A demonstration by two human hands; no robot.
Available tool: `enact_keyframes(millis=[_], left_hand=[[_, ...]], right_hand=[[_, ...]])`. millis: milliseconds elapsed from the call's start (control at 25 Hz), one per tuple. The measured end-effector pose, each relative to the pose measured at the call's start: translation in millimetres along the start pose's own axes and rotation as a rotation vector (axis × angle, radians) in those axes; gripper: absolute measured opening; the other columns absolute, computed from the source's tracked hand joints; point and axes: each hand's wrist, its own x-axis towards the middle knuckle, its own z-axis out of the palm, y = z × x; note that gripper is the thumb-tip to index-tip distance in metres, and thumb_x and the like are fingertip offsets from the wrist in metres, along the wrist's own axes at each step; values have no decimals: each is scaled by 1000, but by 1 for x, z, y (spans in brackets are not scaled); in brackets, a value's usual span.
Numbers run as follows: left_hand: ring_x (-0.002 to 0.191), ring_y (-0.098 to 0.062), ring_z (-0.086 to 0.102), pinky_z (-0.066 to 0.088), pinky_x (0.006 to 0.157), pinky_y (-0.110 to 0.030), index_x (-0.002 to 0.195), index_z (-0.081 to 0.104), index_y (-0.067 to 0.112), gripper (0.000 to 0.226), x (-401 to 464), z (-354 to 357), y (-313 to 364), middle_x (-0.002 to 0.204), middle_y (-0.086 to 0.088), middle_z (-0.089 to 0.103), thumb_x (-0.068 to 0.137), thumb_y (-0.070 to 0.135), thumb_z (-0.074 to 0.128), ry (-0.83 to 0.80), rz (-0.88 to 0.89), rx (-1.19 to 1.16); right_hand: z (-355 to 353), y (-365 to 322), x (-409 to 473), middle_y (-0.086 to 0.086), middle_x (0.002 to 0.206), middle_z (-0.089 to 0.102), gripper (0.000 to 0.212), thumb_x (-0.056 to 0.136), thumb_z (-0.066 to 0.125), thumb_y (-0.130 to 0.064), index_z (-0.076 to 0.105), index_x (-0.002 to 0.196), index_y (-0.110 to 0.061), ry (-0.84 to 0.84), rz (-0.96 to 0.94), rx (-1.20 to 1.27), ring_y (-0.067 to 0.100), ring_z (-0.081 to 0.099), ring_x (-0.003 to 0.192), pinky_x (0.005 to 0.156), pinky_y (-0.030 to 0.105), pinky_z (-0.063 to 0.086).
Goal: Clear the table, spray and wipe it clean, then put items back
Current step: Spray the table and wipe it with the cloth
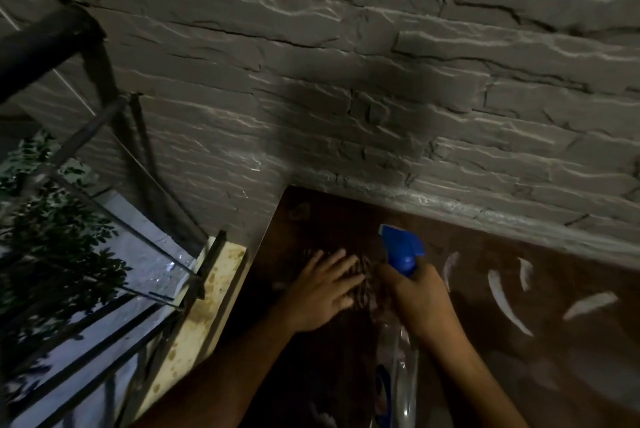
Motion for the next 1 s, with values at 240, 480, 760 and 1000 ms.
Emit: enact_keyframes(millis=[240,480,760,1000], left_hand=[[150,-29,-9,0,117,-58,154,15,30,57,72,-52,-43,164,-5,-1,101,47,29,18,-573,-96],[149,-17,2,-1,118,-47,145,38,34,55,-28,5,-3,161,3,21,95,54,29,83,-63,-7],[149,-20,-12,1,119,-52,152,20,37,56,-1,-12,-4,164,4,1,99,52,29,-40,-152,-31],[150,-22,-7,2,120,-49,152,24,32,54,-42,-24,-56,164,0,8,101,49,29,119,-510,-33]], right_hand=[[-3,3,4,13,68,69,22,84,66,-33,61,87,-12,85,13,-71,30,68,63,66,45,56],[-10,12,-6,5,59,66,18,86,64,-29,60,89,-12,73,61,-55,18,65,50,51,30,52],[-8,0,-24,14,70,69,20,85,66,-29,60,92,-11,70,38,-36,30,68,60,65,47,57],[2,-6,-39,14,74,71,18,86,66,-30,57,95,-18,30,67,-13,18,66,52,62,42,59]])
